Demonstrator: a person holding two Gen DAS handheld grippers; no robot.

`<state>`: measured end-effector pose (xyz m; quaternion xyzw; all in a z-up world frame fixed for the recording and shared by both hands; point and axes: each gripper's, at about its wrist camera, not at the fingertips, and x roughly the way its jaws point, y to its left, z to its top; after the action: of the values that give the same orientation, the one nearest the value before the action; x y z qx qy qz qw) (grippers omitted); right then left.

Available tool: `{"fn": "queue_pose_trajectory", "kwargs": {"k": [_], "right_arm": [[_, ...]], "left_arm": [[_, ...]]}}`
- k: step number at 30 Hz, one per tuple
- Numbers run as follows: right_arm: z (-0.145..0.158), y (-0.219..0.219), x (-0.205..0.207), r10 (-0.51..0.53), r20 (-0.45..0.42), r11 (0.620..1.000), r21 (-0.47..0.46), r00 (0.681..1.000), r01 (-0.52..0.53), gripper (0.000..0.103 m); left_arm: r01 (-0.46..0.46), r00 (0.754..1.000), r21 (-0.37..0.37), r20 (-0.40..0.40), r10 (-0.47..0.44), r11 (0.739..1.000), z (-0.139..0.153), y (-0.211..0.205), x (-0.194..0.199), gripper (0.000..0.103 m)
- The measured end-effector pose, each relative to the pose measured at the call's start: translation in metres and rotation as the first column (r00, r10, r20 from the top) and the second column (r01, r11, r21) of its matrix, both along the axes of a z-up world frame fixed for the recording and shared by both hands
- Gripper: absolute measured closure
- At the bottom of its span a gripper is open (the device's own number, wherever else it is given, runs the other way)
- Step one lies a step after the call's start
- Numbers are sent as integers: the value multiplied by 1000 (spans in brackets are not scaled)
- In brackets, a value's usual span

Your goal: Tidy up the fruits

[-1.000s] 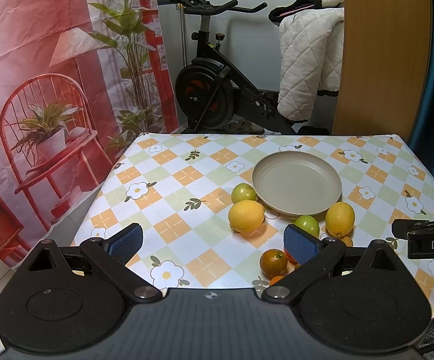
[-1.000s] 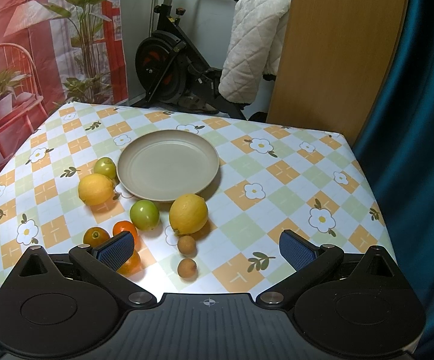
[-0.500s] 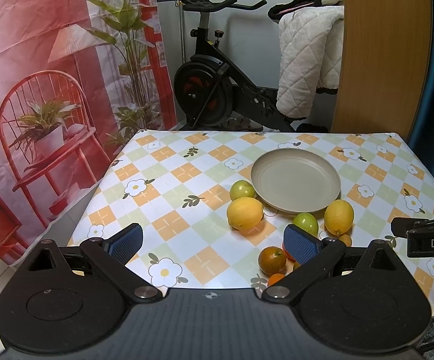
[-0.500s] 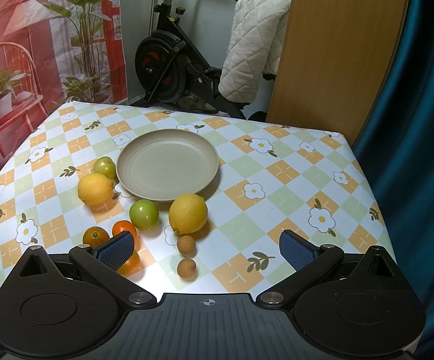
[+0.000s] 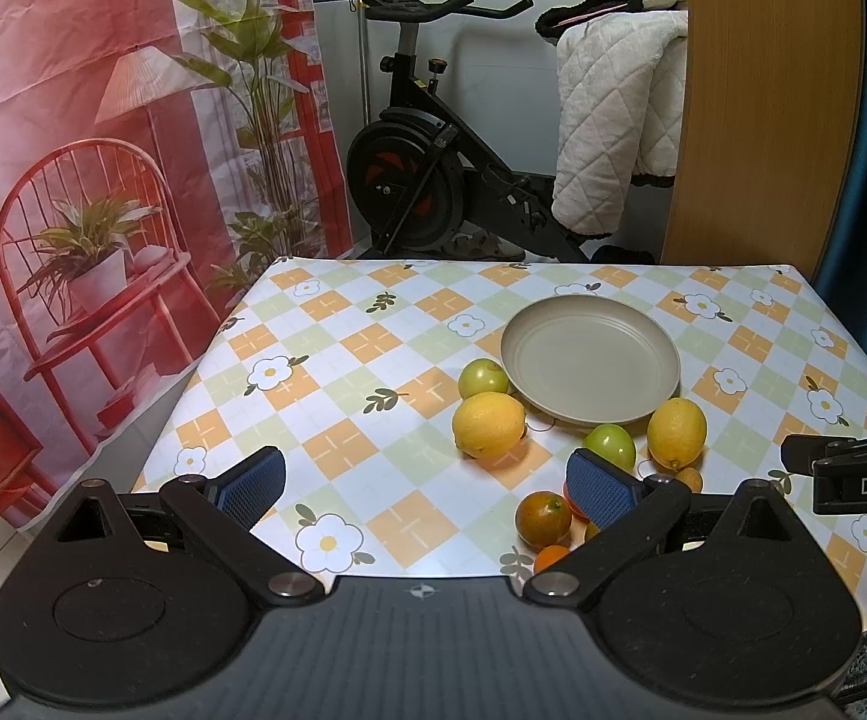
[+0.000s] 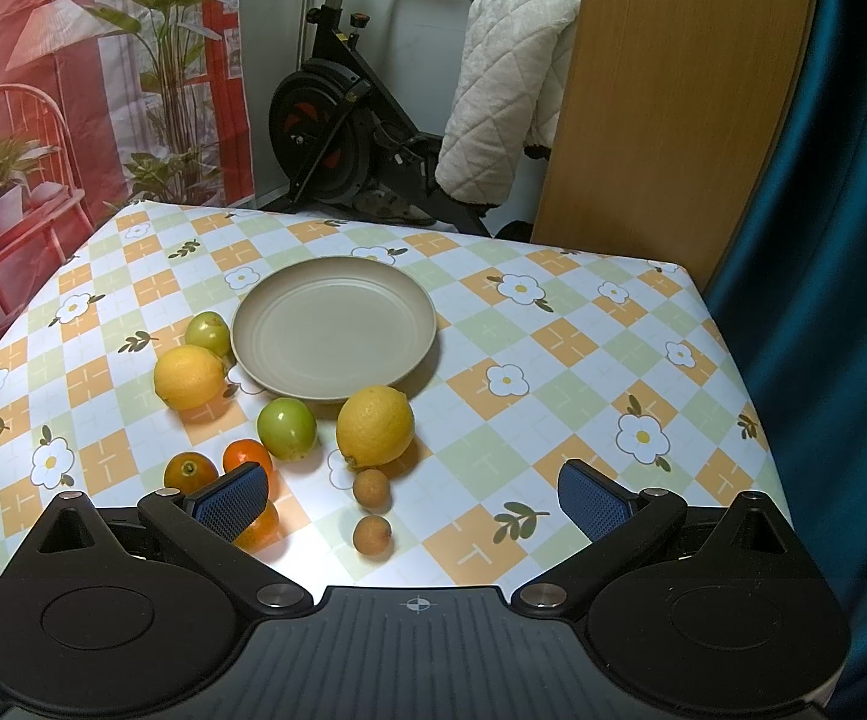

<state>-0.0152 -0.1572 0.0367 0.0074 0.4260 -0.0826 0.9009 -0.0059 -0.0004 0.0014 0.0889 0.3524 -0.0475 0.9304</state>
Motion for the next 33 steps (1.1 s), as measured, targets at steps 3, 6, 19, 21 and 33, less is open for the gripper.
{"fn": "queue_pose_trajectory", "kwargs": {"k": [3,6,19,21,33], "right_arm": [[0,0,0,0,0,1000,1,1000,0,0],[3,-4,0,2,0,1000,0,1000,-2,0],[5,-6,0,0,4,1000,1,1000,0,0],[4,-6,-1,2,25,1000,25,1000,-3,0],[16,-28,19,95,222,993,48,970,-108,0]], "left_arm": [[1,1000,-1,-2,-1,1000,-1,0,0,1],[3,1000,-1,-4,-3,1000,-2,-1,-1,1],[-1,1000,1,0,1,1000,-3,1,2,1],[-5,1000,6,11,5,1000,-1,4,6,1],[50,987,-85,159,-36,995,11,15,27,1]]}}
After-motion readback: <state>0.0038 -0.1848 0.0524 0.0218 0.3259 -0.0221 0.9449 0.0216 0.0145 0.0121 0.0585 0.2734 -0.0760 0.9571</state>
